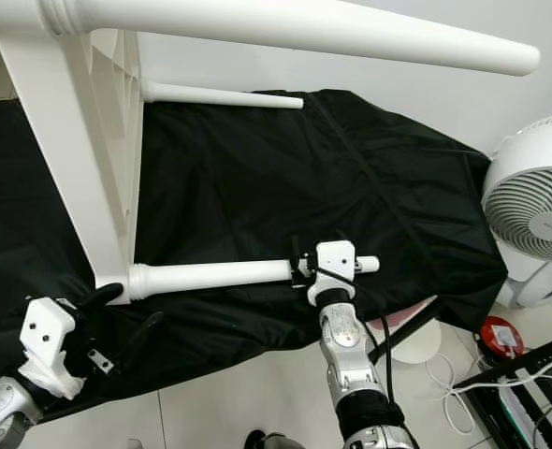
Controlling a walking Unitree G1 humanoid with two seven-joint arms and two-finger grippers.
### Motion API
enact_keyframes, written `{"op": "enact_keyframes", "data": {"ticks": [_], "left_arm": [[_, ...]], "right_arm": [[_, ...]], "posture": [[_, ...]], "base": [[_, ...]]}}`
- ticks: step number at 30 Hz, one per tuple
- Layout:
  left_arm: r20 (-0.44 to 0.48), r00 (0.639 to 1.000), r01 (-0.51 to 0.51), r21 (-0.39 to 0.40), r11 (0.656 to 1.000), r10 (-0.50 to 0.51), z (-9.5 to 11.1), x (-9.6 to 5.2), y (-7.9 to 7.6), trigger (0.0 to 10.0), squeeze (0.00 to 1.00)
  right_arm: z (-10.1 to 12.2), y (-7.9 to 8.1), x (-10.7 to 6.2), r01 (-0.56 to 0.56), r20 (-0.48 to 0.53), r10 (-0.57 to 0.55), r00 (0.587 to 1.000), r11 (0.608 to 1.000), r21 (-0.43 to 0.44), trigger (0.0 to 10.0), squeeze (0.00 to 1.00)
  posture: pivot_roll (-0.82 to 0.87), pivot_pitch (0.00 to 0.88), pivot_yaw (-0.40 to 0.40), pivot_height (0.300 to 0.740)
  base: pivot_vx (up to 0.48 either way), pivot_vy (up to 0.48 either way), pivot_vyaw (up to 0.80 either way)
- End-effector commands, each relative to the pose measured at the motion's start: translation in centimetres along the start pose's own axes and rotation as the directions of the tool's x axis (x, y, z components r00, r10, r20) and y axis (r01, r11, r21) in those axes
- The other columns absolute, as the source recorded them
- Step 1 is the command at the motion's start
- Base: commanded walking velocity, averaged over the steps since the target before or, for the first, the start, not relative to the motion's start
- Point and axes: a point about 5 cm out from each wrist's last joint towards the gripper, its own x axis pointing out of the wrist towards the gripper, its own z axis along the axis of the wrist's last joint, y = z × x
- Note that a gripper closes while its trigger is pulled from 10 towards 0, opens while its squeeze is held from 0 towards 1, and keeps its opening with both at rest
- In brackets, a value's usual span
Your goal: Building children table
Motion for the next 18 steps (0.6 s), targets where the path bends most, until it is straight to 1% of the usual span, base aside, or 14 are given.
{"op": "enact_keyframes", "data": {"ticks": [1, 3, 4, 5, 6, 8, 9, 10, 11, 14, 18], "left_arm": [[0.006, 0.993, 0.119, -0.008, 0.993, -0.119, 0.0, 1.1, -1.2, 10.0, 0.0], [0.006, 0.993, 0.119, -0.008, 0.993, -0.119, 0.0, 1.1, -1.2, 10.0, 0.0], [0.014, 0.991, 0.131, -0.002, 0.991, -0.131, 0.1, 1.6, -1.4, 10.0, 0.0], [0.023, 0.988, 0.152, -0.003, 0.988, -0.152, 0.2, 2.2, -1.7, 10.0, 0.0], [0.023, 0.988, 0.152, -0.003, 0.988, -0.152, 0.2, 2.2, -1.7, 10.0, 0.0], [0.036, 0.983, 0.183, -0.012, 0.983, -0.182, 0.4, 2.8, -2.1, 10.0, 0.0], [0.036, 0.983, 0.183, -0.012, 0.983, -0.182, 0.4, 2.8, -2.1, 10.0, 0.0], [0.038, 0.979, 0.2, -0.017, 0.98, -0.2, 0.3, 3.0, -2.4, 10.0, 0.0], [0.038, 0.979, 0.2, -0.017, 0.98, -0.2, 0.3, 3.0, -2.4, 10.0, 0.0], [0.038, 0.974, 0.226, -0.026, 0.974, -0.225, 0.3, 3.3, -2.7, 10.0, 0.0], [0.037, 0.974, 0.226, -0.024, 0.974, -0.225, 0.2, 3.5, -2.6, 10.0, 0.0]], "right_arm": [[-0.6, -0.7, -0.6, 0.048, -0.022, -0.048, 0.999, 0.999, 0.011, 10.0, 0.0], [-0.6, -0.7, -0.6, 0.048, -0.022, -0.048, 0.999, 0.999, 0.011, 10.0, 0.0], [-0.5, -0.9, -0.7, 0.067, -0.021, -0.067, 0.998, 0.998, 0.002, 10.0, 0.0], [-0.5, -1.6, -1.0, 0.112, -0.019, -0.112, 0.993, 0.994, -0.008, 10.0, 0.0], [-0.5, -1.6, -1.0, 0.112, -0.019, -0.112, 0.993, 0.994, -0.008, 10.0, 0.0], [-0.5, -2.7, -1.6, 0.191, -0.011, -0.192, 0.981, 0.981, -0.024, 10.0, 0.0], [-0.5, -2.7, -1.6, 0.191, -0.011, -0.192, 0.981, 0.981, -0.024, 10.0, 0.0], [-0.5, -3.4, -2.1, 0.236, -0.009, -0.237, 0.972, 0.971, -0.028, 10.0, 0.0], [-0.5, -3.4, -2.1, 0.236, -0.009, -0.237, 0.972, 0.971, -0.028, 10.0, 0.0], [-0.7, -4.5, -3.1, 0.317, -0.014, -0.317, 0.948, 0.948, -0.004, 10.0, 0.0], [-0.7, -4.7, -3.5, 0.338, -0.018, -0.338, 0.941, 0.941, 0.009, 10.0, 0.0]], "posture": [[0.22, 0.097, -0.096, 0.74], [0.22, 0.097, -0.096, 0.74], [0.21, 0.1, -0.092, 0.74], [0.2, 0.101, -0.088, 0.74], [0.2, 0.101, -0.088, 0.74], [0.19, 0.103, -0.083, 0.74], [0.19, 0.103, -0.083, 0.74], [0.19, 0.104, -0.079, 0.74], [0.19, 0.104, -0.079, 0.74], [0.17, 0.11, -0.067, 0.74], [0.16, 0.112, -0.063, 0.74]], "base": [[0.0, 0.0, 0.0], [0.0, 0.0, 0.0], [0.0, 0.0, 0.0], [0.0, 0.0, 0.0], [0.0, 0.0, 0.0], [0.0, 0.0, 0.0], [0.0, 0.0, 0.0], [0.0, 0.0, 0.0], [0.0, 0.0, 0.0], [0.0, 0.0, 0.0], [0.0, 0.0, 0.0]]}}
